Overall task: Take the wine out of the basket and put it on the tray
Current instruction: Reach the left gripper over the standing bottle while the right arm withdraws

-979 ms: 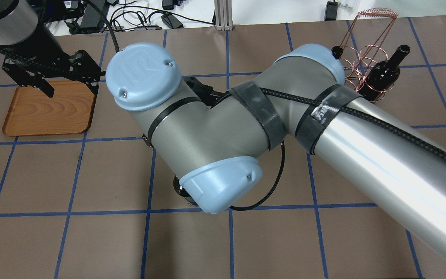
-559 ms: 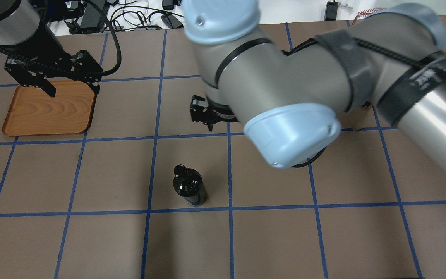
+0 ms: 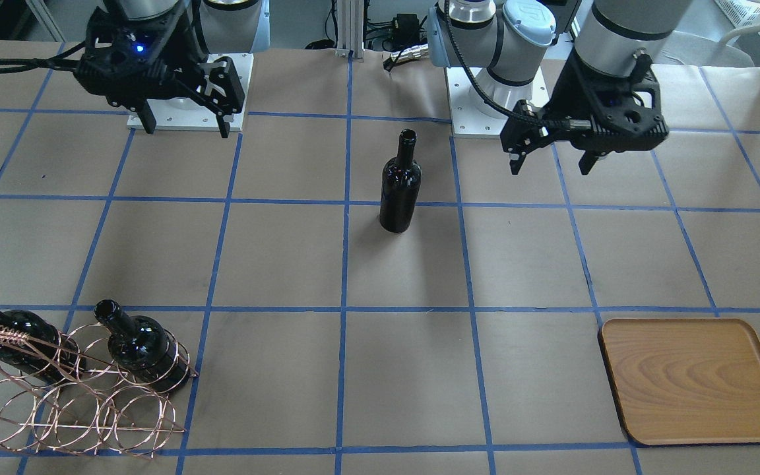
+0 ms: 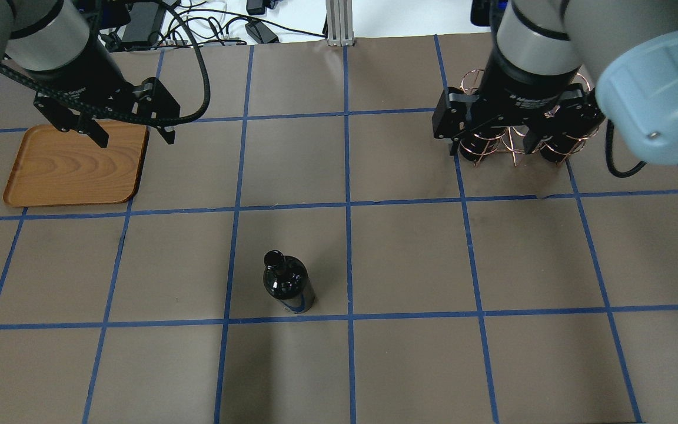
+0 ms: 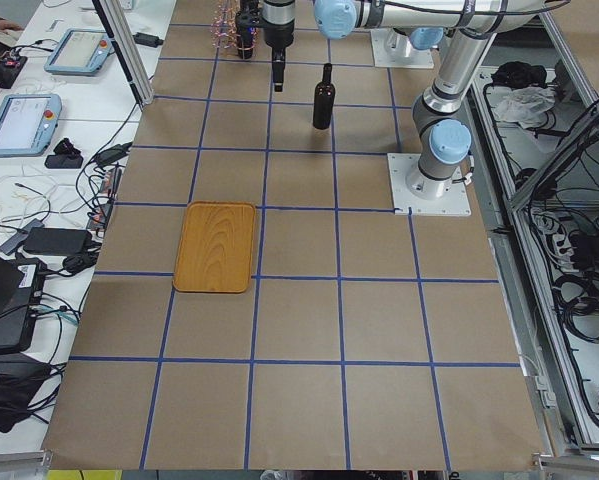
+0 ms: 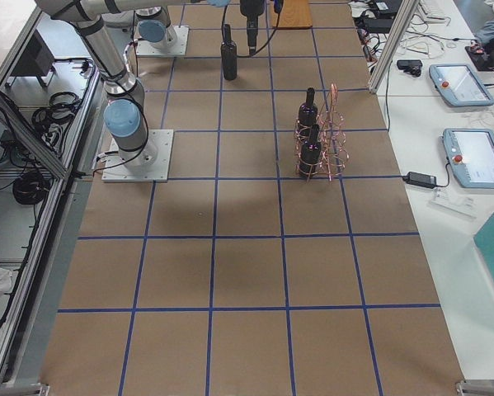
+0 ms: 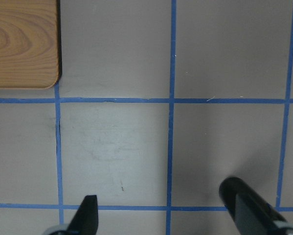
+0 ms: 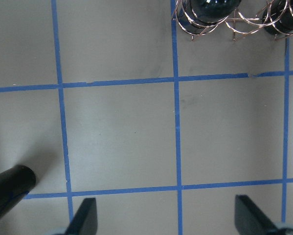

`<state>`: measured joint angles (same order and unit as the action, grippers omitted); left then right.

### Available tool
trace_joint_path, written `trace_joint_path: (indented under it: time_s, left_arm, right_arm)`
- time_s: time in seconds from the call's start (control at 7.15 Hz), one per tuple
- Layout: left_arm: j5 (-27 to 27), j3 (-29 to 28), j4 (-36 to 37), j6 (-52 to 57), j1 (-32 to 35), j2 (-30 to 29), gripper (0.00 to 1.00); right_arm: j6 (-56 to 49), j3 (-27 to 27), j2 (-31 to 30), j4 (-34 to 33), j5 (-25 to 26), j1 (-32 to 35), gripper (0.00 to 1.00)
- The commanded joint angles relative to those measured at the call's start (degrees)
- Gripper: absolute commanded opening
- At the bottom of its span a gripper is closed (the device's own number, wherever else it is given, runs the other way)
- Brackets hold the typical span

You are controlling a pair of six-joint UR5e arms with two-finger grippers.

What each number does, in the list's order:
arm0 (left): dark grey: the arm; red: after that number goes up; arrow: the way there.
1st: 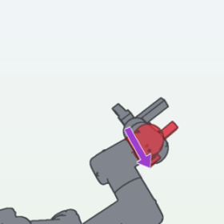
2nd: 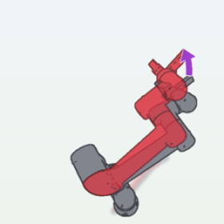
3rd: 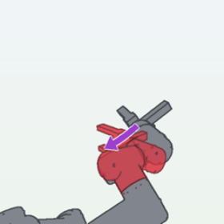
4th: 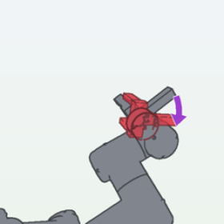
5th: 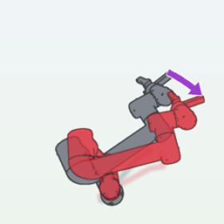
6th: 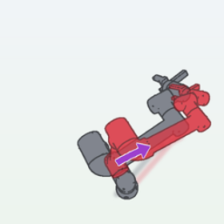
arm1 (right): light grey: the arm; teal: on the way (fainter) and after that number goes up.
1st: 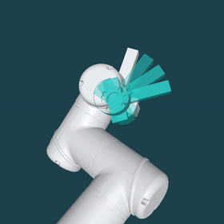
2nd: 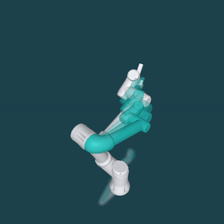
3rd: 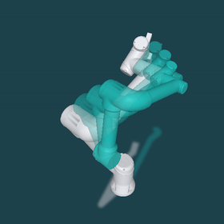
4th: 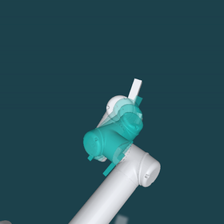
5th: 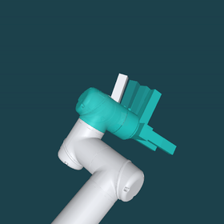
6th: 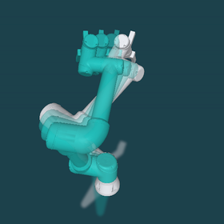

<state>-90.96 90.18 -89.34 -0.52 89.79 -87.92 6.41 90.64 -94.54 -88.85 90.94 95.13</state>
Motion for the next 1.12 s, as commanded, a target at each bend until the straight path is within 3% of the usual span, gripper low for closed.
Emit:
trace_joint_path:
  time_s: [0.0, 0.42, 0.98]
  left_arm:
    - [0.3, 0.2, -0.6, -6.5, 9.0, 0.2, 1.00]
    - [5.8, 4.5, -0.8, -11.3, 15.4, -0.1, 1.00]
    - [5.6, 11.6, -0.3, -11.2, 17.1, -0.5, 0.94]
  right_arm:
    - [-3.5, 0.1, -0.6, 0.2, 0.3, -2.1, 1.00]
    - [-3.6, 0.1, -0.6, -0.2, 0.6, -1.9, 1.00]
    - [-3.4, -4.2, 1.0, 1.6, 0.5, -2.6, 1.00]
